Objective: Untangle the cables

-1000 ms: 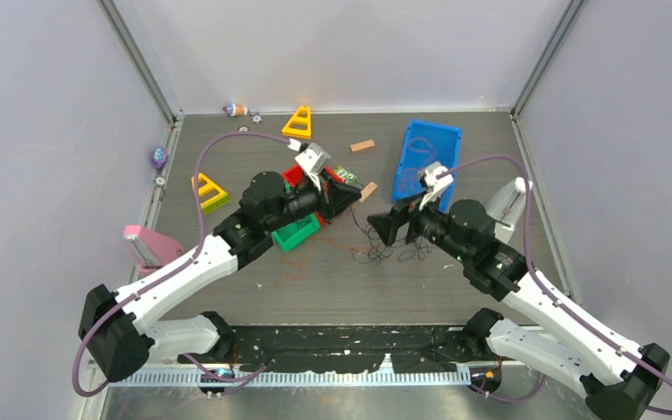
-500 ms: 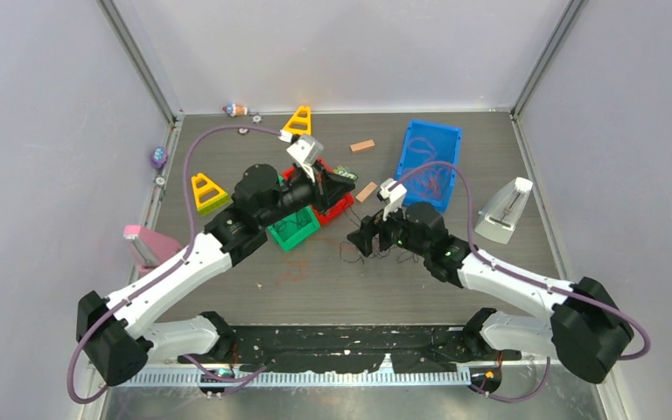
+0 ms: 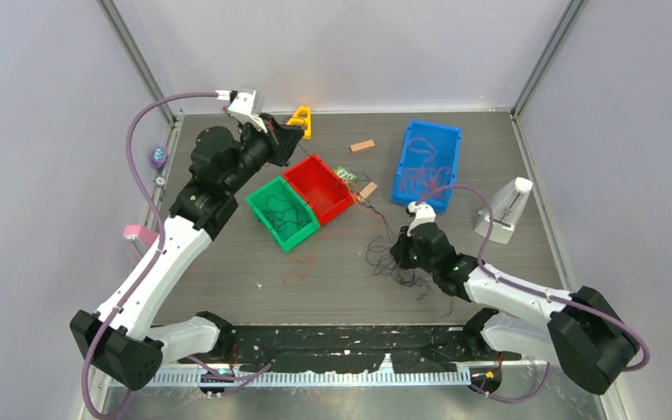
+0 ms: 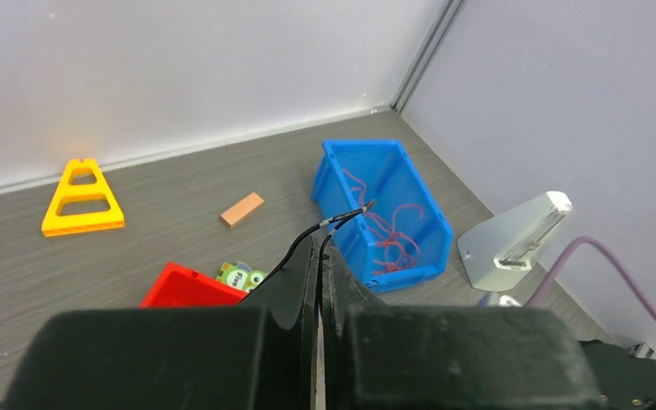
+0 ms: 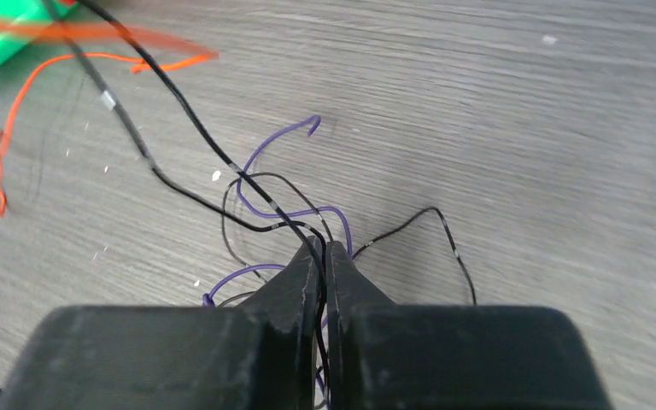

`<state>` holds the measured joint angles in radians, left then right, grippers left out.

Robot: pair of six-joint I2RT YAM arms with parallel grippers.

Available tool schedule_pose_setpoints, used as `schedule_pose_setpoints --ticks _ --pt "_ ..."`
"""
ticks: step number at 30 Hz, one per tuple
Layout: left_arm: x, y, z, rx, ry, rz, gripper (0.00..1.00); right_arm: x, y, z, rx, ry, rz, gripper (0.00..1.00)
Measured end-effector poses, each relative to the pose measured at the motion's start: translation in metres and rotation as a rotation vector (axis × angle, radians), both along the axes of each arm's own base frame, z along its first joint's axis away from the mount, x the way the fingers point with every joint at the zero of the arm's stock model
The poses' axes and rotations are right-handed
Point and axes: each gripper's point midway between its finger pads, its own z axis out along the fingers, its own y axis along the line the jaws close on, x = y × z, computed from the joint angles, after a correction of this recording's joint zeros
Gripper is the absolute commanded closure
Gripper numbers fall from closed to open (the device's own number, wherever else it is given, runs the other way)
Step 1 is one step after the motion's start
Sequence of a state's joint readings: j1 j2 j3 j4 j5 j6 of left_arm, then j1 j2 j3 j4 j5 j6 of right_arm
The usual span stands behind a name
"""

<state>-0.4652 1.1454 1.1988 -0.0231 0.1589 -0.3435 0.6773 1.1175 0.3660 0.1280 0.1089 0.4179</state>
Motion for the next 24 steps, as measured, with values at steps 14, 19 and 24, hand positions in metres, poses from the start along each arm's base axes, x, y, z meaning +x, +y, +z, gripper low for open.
schedule_pose_setpoints --ticks 14,19,24 --pt "0.035 0.069 -0.054 0.086 0.182 0.384 1.00 -0.014 -0.112 0.023 0.065 0.007 -0.675 0.95" --pt "0.027 0.105 -0.042 0.040 0.163 0.521 1.00 -0.030 -0.159 0.040 0.111 -0.056 -0.936 0.95" --pt "0.024 0.123 -0.032 0.002 0.146 0.598 1.00 -0.042 -0.195 0.066 0.106 -0.160 -1.081 0.95"
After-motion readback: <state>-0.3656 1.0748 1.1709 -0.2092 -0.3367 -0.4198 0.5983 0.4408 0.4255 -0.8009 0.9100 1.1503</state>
